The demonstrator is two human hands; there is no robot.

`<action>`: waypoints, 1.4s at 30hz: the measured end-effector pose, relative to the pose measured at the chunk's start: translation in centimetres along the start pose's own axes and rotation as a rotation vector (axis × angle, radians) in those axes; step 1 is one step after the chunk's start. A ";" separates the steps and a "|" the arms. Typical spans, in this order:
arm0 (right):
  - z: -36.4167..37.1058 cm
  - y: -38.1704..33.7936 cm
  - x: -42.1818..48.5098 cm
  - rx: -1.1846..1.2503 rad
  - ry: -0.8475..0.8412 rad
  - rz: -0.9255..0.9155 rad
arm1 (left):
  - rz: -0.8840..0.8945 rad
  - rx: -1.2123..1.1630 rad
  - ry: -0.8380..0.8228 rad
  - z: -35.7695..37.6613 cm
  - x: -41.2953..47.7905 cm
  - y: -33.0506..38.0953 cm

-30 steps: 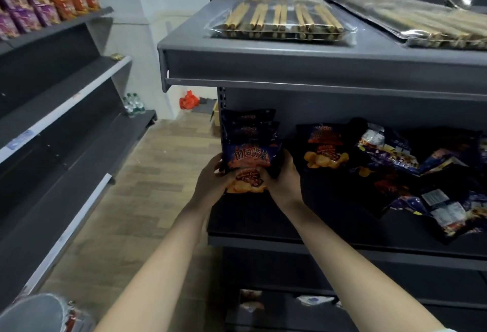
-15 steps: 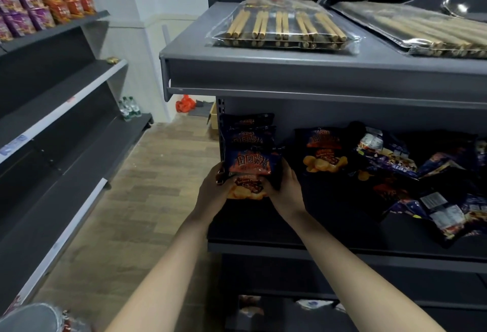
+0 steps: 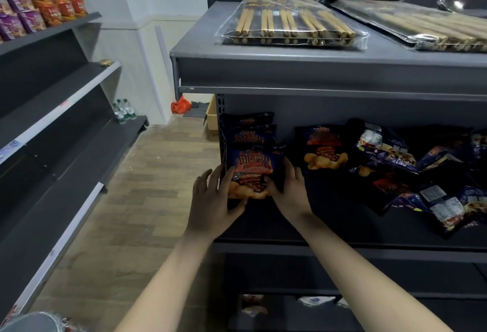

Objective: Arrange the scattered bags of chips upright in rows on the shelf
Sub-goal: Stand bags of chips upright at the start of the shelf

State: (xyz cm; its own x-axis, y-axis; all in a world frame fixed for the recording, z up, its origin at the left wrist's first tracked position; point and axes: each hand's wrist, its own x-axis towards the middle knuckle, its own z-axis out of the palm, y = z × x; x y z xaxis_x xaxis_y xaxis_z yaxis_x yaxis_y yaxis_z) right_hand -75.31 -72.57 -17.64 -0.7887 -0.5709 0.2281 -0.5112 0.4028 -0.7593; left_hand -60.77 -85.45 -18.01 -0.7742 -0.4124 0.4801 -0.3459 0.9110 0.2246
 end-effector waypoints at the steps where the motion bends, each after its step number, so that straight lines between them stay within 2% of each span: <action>1: 0.1 -0.1 -0.1 -0.009 -0.002 -0.001 | 0.004 0.012 -0.010 0.2 -0.2 -0.1; 10: 0.4 -0.2 -0.6 -0.026 0.019 0.015 | 0.059 -0.013 -0.004 0.0 -0.2 -0.2; 16: -0.4 -0.3 -1.8 -0.032 0.123 0.027 | 0.253 -0.079 0.026 -0.8 1.9 2.4; 19: -2.4 -0.1 -3.1 -0.088 0.217 0.047 | 0.366 -0.095 0.002 -0.4 3.3 4.6; 25: -10.9 2.3 -5.6 -0.206 0.538 0.126 | 0.548 -0.215 -0.043 2.4 4.3 10.6; 29: -14.9 5.1 -6.5 -0.229 0.602 0.199 | 0.600 -0.236 -0.120 3.6 4.1 13.8; 36: -18.0 9.2 -5.4 -0.281 0.494 0.225 | 0.611 -0.183 -0.154 6.1 6.4 17.0; 42: -20.2 12.5 -3.2 -0.489 0.156 0.109 | 0.608 -0.136 -0.263 8.4 8.1 22.2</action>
State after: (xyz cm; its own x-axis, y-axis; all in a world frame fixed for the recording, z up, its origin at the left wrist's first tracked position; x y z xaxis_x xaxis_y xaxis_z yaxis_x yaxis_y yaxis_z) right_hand -86.03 -51.25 -15.58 -0.8686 -0.4087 0.2803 -0.4938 0.7619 -0.4192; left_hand -79.20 -68.48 -16.23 -0.9192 0.2047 0.3363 0.2485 0.9642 0.0923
